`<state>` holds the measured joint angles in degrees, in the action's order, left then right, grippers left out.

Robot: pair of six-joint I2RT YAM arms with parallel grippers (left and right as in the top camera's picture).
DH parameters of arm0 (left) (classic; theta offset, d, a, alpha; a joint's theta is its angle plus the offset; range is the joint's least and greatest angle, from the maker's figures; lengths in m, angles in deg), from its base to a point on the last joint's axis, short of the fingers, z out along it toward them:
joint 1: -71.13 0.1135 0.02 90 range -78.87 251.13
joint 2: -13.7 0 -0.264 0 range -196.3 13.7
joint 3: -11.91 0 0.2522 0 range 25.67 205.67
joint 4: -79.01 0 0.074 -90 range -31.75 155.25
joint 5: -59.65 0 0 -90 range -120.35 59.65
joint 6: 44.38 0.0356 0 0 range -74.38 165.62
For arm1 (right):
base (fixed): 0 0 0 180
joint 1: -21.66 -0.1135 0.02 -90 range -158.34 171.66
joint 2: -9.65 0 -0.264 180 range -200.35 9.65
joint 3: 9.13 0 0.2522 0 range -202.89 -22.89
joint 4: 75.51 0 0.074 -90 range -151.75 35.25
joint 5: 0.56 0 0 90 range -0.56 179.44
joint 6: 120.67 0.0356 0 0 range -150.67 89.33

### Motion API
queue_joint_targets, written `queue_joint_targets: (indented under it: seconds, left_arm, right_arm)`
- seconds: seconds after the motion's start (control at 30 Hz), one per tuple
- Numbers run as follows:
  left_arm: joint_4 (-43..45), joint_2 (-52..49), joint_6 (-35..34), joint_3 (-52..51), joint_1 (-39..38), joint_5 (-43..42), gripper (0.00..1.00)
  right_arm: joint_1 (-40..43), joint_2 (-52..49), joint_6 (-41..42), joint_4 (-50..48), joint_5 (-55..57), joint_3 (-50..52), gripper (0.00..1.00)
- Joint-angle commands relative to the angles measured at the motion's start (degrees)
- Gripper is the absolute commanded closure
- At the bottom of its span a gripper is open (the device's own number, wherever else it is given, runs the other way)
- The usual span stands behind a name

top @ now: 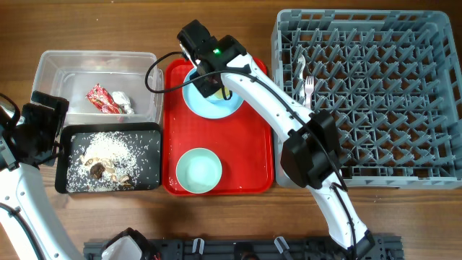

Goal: Sort waste into correct bins and load items into the dishwasher rack
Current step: 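Lower the right gripper into the yellow cup on the blue plate and grasp it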

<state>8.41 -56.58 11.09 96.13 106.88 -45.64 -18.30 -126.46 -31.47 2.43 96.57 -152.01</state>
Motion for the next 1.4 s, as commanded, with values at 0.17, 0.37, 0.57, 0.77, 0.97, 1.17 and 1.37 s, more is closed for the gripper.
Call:
queue_joint_targets:
  seconds: [0.17, 0.37, 0.57, 0.77, 0.97, 1.17, 1.37]
  left_arm:
    - [0.0, 0.1, 1.3, 0.8, 0.3, -0.1, 0.0]
    - [0.0, 0.1, 1.3, 0.8, 0.3, -0.1, 0.0]
    - [0.0, 0.1, 1.3, 0.8, 0.3, -0.1, 0.0]
    - [0.0, 0.1, 1.3, 0.8, 0.3, -0.1, 0.0]
    - [0.0, 0.1, 1.3, 0.8, 0.3, -0.1, 0.0]
    - [0.0, 0.1, 1.3, 0.8, 0.3, -0.1, 0.0]
    - [0.0, 0.1, 1.3, 0.8, 0.3, -0.1, 0.0]
  right_arm:
    - [-0.2, 0.0, -0.7, 1.2, -0.7, -0.5, 0.72]
    - [-0.2, 0.0, -0.7, 1.0, -0.7, -0.5, 0.73]
    - [-0.2, 0.0, -0.7, 2.5, -0.8, 0.1, 0.75]
    - [-0.2, 0.0, -0.5, 1.4, -0.8, 2.2, 0.75]
    - [-0.2, -0.1, -0.5, 1.4, -1.2, 2.2, 0.76]
    - [-0.2, -0.1, -0.6, 2.6, -1.2, 2.2, 0.73]
    - [-0.2, -0.1, -0.5, 2.8, -1.2, 2.2, 0.74]
